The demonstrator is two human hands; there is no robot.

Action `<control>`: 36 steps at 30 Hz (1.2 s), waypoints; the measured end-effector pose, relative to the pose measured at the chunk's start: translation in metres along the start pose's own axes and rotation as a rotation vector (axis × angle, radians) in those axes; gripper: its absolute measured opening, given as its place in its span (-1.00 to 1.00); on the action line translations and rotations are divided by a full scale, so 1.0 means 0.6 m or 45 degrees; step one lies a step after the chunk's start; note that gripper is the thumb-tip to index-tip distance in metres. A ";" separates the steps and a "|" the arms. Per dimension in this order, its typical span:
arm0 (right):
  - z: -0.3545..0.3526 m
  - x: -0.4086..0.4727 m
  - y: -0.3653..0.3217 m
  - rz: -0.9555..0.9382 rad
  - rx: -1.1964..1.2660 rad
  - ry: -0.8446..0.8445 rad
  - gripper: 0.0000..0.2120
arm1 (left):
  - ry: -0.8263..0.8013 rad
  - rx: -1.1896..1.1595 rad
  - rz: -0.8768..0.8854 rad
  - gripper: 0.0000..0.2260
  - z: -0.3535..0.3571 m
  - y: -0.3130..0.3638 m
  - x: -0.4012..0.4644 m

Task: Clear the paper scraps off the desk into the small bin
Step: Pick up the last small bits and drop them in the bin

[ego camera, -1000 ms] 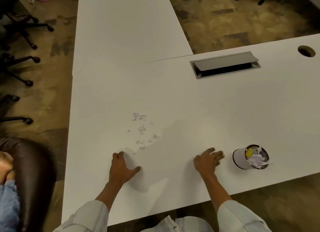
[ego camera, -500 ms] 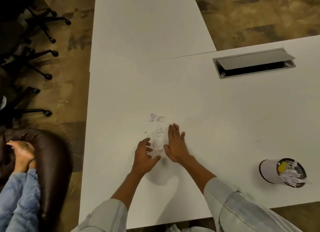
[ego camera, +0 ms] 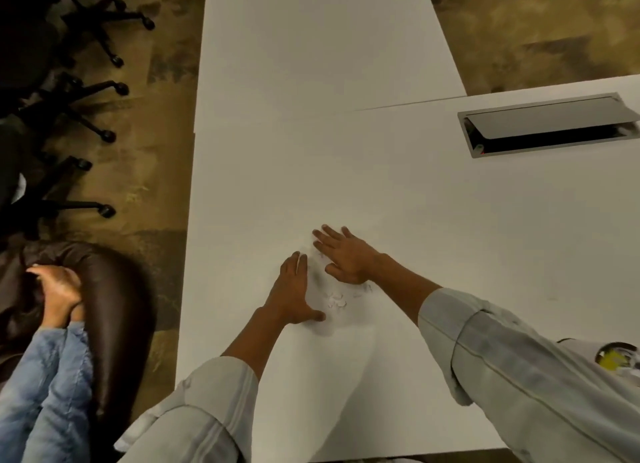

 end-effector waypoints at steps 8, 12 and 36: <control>0.027 -0.128 -0.044 -0.065 0.377 0.364 -0.30 | 0.019 -0.241 0.241 0.07 0.046 0.043 -0.052; 0.027 -0.233 0.050 0.560 0.710 0.750 -0.04 | 0.168 -0.208 0.168 0.07 0.023 0.020 -0.055; 0.051 -0.082 -0.026 0.114 0.058 -0.040 0.13 | 0.235 -0.020 0.270 -0.34 0.046 0.075 -0.043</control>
Point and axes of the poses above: each hand's wrist, its own x-axis towards the middle knuckle, its own z-axis out of the palm, y = z × x, the point moved 9 cm from there along x, towards the middle knuckle, and after that the axes turned 10 degrees about -z, right-handed, at the moved point
